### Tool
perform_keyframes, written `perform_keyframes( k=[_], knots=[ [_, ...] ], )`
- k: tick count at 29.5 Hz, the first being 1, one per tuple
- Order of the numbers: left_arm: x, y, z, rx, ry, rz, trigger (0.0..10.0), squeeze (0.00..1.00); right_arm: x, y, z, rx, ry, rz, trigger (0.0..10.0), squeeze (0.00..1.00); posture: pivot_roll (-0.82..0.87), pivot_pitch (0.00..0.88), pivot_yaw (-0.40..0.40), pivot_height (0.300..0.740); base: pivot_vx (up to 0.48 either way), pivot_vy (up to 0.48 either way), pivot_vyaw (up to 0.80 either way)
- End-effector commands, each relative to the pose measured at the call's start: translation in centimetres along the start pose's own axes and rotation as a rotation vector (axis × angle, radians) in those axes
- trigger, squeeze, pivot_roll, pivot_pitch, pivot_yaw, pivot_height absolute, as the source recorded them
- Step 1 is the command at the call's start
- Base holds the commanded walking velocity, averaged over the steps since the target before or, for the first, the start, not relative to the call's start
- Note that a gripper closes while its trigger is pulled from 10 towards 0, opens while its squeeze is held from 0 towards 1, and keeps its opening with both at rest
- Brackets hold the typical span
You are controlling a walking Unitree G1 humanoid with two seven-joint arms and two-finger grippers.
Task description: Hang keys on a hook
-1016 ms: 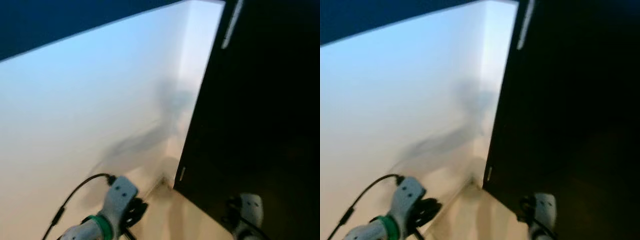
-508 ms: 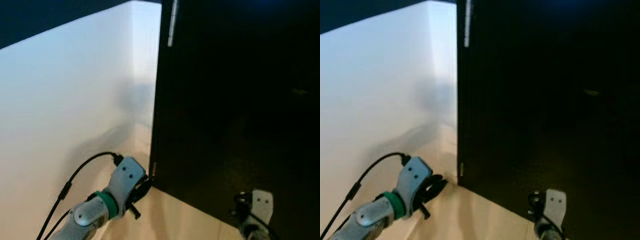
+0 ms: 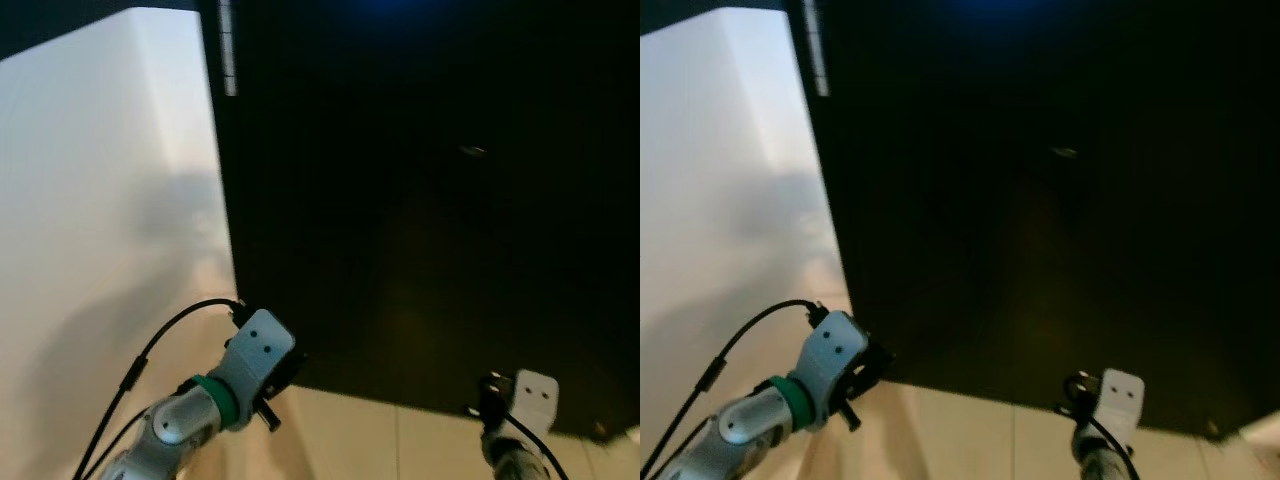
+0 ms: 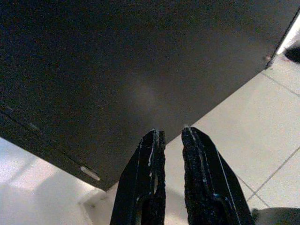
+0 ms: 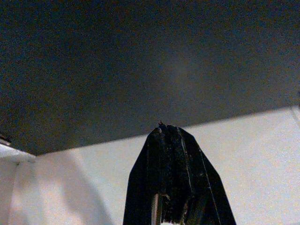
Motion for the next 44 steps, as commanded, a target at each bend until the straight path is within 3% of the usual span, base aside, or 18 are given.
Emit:
perform_keyframes(
  k=[1, 4, 9, 15, 22, 44],
  knots=[
    [0.2, -0.2, 0.0, -0.004, -0.009, 0.027, 10.0, 0.0, -0.5, 0.5, -1.2, 0.048, -0.014, -0.025, 10.0, 0.0, 0.06, 0.086, 0.095, 0.74, 0.0, 0.0, -0.8],
    [0.8, -0.2, 0.5, -0.033, -0.033, 0.09, 10.0, 0.0, -0.4, 0.6, -1.4, 0.055, -0.011, -0.027, 10.0, 0.0, 0.06, 0.086, 0.094, 0.74, 0.0, 0.0, -0.8],
    [0.5, -0.1, 0.5, -0.02, -0.05, 0.07, 10.0, 0.0, -0.3, 0.6, -1.4, 0.058, -0.009, -0.023, 10.0, 0.0, 0.07, 0.086, 0.094, 0.74, 0.0, 0.0, -0.8],
    [-0.6, -0.2, 0.2, -0.01, -0.152, 0.042, 10.0, 0.0, -0.1, 0.5, -1.4, 0.06, -0.003, -0.015, 10.0, 0.0, 0.07, 0.087, 0.092, 0.74, 0.0, 0.0, -0.8],
    [-0.4, -0.8, 1.7, -0.085, -0.06, 0.021, 10.0, 0.0, -0.2, 0.6, -1.4, 0.061, 0.004, -0.018, 10.0, 0.0, 0.06, 0.085, 0.091, 0.74, 0.0, 0.0, -0.8],
    [0.9, -0.9, 1.7, -0.09, -0.05, 0.124, 10.0, 0.0, 0.2, 0.3, -1.0, 0.048, 0.021, -0.002, 10.0, 0.0, 0.07, 0.076, 0.089, 0.74, 0.0, 0.0, -0.8]
  ],
)
Point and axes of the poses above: a point about 5 cm out from each wrist's last joint towards the gripper, its own y axis pointing back from the gripper into the wrist, its own z axis along the axis of the wrist's last joint, x = y × z, the point moved 1 cm from there along -y, pointing out of the wrist towards the gripper, and after that the axes turned 10 degrees about y, right-handed, at the moved point
